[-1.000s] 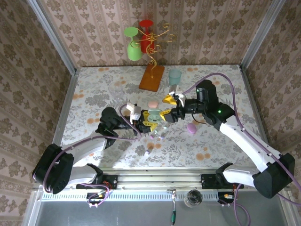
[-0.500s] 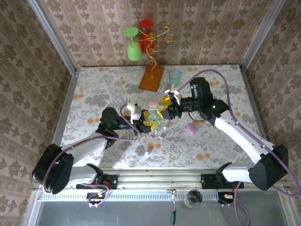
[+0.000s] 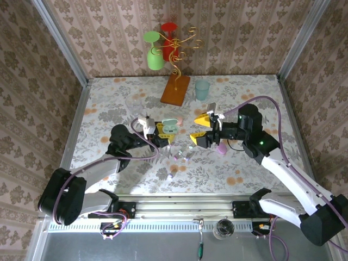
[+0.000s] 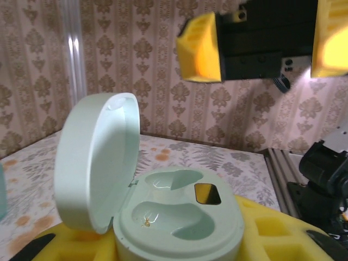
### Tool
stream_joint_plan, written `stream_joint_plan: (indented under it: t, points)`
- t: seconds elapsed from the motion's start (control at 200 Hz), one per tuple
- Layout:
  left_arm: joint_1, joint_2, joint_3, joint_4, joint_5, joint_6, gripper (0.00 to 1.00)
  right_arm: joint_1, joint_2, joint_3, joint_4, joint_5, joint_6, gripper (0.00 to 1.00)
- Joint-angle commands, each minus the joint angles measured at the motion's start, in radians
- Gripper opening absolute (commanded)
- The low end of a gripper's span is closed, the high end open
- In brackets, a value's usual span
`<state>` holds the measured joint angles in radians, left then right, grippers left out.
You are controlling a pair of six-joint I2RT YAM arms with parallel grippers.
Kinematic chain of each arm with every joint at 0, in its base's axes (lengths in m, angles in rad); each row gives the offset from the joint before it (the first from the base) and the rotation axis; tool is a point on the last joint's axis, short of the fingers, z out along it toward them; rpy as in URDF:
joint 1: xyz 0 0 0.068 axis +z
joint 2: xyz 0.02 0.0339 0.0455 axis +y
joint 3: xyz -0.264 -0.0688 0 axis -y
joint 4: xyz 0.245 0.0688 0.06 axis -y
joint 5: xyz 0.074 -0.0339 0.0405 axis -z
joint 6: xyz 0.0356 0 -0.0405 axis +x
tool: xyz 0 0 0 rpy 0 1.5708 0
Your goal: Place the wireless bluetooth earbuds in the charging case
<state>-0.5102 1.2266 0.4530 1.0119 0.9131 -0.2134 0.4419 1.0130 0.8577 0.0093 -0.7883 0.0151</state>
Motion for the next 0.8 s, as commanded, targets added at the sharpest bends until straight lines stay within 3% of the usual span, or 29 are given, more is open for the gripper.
stream_joint_plan:
  t: [0.0, 0.2, 0.42, 0.795]
  points:
    - [0.025, -0.051, -0.004, 0.020, -0.008, -0.009, 0.36, -0.007, -0.007, -0.065, 0.069, 0.115, 0.174, 0.74]
    - [0.086, -0.079, -0.020, 0.016, -0.036, -0.059, 0.35, -0.008, 0.103, -0.102, -0.042, 0.325, 0.439, 0.69]
    - [0.098, -0.111, -0.025, -0.008, -0.050, -0.067, 0.34, 0.035, 0.316, -0.128, 0.046, 0.294, 0.694, 0.62]
    - [0.096, -0.136, -0.014, -0.050, -0.072, -0.076, 0.32, 0.124, 0.607, -0.032, 0.062, 0.313, 0.833, 0.56]
